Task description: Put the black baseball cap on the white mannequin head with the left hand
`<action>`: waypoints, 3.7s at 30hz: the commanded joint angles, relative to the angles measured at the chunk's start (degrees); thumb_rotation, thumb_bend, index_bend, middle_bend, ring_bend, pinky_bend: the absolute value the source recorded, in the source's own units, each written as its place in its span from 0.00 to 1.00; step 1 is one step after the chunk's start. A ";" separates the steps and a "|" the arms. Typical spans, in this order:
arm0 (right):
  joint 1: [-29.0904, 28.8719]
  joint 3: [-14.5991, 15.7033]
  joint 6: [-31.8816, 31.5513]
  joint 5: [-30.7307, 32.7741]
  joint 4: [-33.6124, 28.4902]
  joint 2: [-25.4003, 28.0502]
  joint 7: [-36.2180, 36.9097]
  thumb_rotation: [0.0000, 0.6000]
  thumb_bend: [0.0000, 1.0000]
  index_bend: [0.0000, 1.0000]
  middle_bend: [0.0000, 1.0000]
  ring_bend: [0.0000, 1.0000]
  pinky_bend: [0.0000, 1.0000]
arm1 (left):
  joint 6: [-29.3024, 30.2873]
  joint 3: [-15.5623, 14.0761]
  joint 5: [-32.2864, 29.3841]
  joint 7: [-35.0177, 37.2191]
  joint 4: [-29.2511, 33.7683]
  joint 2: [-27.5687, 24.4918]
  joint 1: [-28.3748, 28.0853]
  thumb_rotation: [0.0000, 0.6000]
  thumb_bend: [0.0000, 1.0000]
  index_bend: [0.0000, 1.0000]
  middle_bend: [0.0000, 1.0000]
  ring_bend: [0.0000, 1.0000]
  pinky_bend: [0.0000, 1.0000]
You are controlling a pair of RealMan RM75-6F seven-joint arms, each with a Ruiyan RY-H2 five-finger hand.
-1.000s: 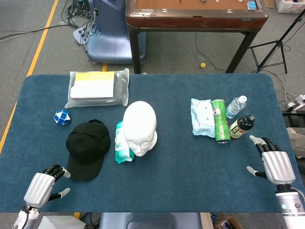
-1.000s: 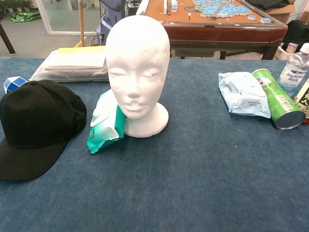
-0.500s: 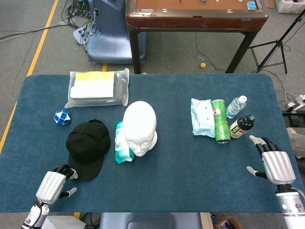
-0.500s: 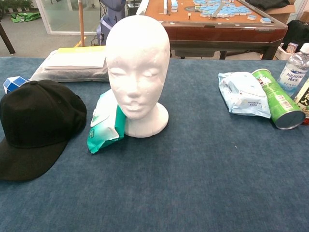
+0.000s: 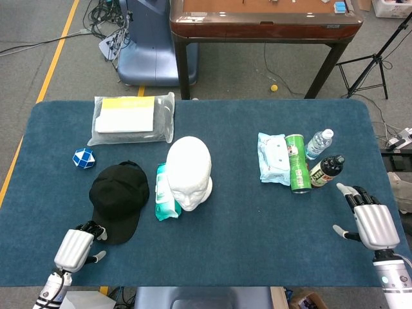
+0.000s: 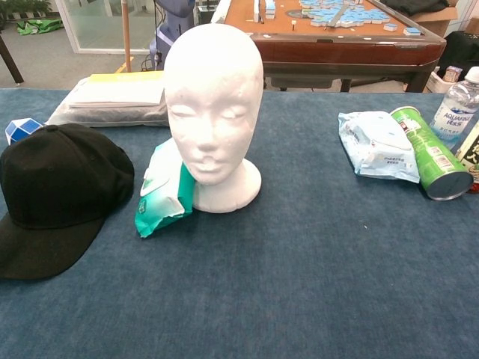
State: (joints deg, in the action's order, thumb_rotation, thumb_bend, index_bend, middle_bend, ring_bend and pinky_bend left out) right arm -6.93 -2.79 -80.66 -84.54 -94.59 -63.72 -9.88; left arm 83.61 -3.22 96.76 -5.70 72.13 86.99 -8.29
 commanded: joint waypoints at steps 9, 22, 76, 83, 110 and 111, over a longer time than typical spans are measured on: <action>-0.02 0.05 0.04 0.03 -0.07 -0.16 -0.60 1.00 0.00 0.12 0.22 0.15 0.32 | -0.81 0.68 -1.86 -0.36 -1.78 1.09 -0.35 1.00 0.02 0.54 0.55 0.33 0.51; -0.07 0.01 0.24 0.22 -0.08 -0.09 -0.58 1.00 0.00 0.12 0.23 0.15 0.32 | -2.02 0.89 -3.16 -1.69 -3.50 2.62 -0.96 1.00 0.02 0.55 0.56 0.33 0.51; 0.01 -0.07 -0.05 0.04 0.13 0.35 0.94 1.00 0.00 0.12 0.23 0.15 0.32 | 9.72 4.79 -0.52 17.86 -12.25 10.21 -3.44 1.00 0.02 0.55 0.36 0.23 0.46; 0.06 -0.12 -0.14 0.02 0.12 0.44 1.25 1.00 0.00 0.12 0.23 0.15 0.32 | 9.70 5.31 -0.77 19.09 -13.47 10.95 -4.42 1.00 0.03 0.57 0.36 0.23 0.46; 0.01 -0.14 0.08 0.13 0.16 0.63 1.65 1.00 0.00 0.12 0.23 0.15 0.32 | 12.51 5.04 -1.21 25.10 -19.03 13.19 -4.76 1.00 0.33 0.55 0.36 0.23 0.46; 0.01 -0.17 0.08 0.16 0.21 0.66 1.80 1.00 0.00 0.12 0.23 0.15 0.32 | 12.57 5.06 -1.27 25.05 -19.03 13.19 -4.76 1.00 0.34 0.55 0.36 0.23 0.46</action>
State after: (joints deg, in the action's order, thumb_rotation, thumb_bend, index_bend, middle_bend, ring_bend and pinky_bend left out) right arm -6.93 -2.95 -80.57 -84.38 -94.40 -63.08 -8.11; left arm 96.19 1.84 95.50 19.36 53.10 100.18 -13.05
